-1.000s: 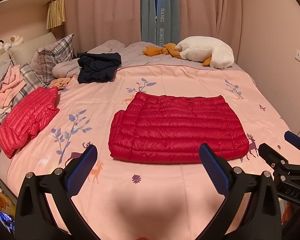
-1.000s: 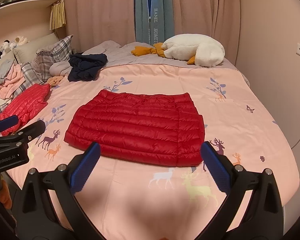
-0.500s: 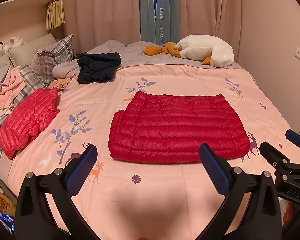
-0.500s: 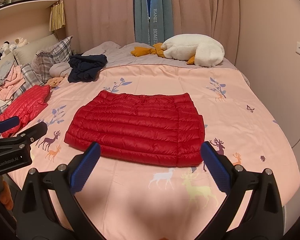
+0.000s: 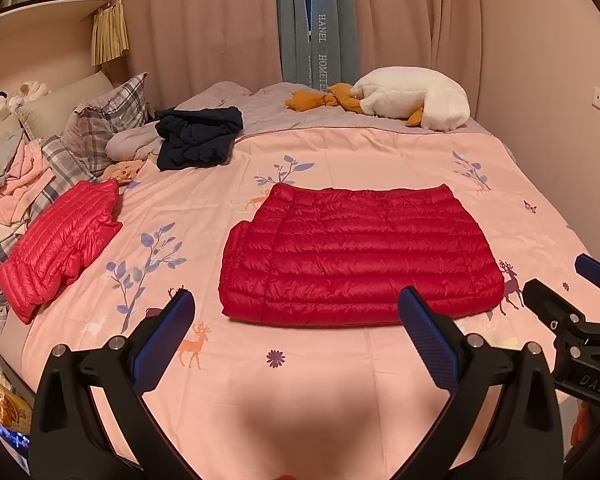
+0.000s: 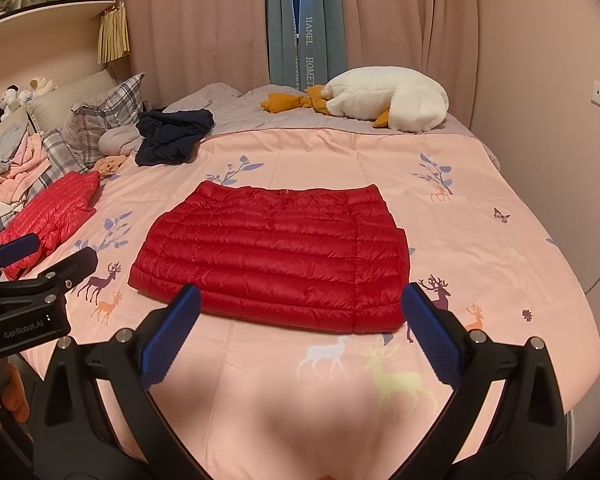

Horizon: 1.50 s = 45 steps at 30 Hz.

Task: Fold large clothes

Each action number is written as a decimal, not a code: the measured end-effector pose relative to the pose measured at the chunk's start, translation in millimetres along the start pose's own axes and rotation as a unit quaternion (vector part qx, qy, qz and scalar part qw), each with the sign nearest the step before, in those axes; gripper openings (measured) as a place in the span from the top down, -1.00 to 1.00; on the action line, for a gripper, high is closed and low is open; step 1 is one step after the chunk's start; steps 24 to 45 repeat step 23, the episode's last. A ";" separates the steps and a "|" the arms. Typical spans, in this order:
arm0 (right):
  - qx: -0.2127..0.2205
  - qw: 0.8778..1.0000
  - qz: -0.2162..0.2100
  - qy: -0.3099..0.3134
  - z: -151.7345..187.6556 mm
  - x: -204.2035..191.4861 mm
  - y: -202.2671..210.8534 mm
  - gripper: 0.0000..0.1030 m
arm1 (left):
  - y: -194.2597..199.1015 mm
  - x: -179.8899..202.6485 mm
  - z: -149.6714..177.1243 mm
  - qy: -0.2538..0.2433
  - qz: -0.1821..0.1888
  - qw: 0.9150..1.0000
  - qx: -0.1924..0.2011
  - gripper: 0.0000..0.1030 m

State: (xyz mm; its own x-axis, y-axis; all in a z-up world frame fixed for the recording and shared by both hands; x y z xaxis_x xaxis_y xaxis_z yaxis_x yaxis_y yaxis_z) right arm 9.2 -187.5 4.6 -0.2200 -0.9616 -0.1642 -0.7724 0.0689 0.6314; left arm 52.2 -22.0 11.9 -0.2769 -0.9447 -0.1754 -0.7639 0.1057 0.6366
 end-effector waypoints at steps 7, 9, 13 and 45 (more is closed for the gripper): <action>0.000 1.000 0.000 -0.002 -0.1 0.7 -0.2 -0.96 | -0.1 1.2 0.9 -0.003 0.003 1.000 0.001 -0.97; 0.000 1.000 0.000 -0.001 -0.2 1.0 -0.4 -0.96 | 0.5 1.6 0.8 -0.004 0.002 1.000 0.002 -0.97; 0.000 1.000 -0.001 -0.001 -0.3 1.3 -0.3 -0.96 | -0.4 2.1 0.2 -0.001 0.006 1.000 0.000 -0.97; 0.001 1.000 -0.003 -0.003 -0.9 0.7 -0.4 -0.96 | -1.5 1.0 -1.6 0.004 0.006 1.000 -0.004 -0.97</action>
Point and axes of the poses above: each gripper's, at about its wrist camera, not at the fingertips, and y roughly against the way its jaws point, x to its right, z to its underside, the point moved 4 cm from there along -y, roughly the way its jaws point, and after that the axes turned 8 degrees about -y, right-handed, at the moved point
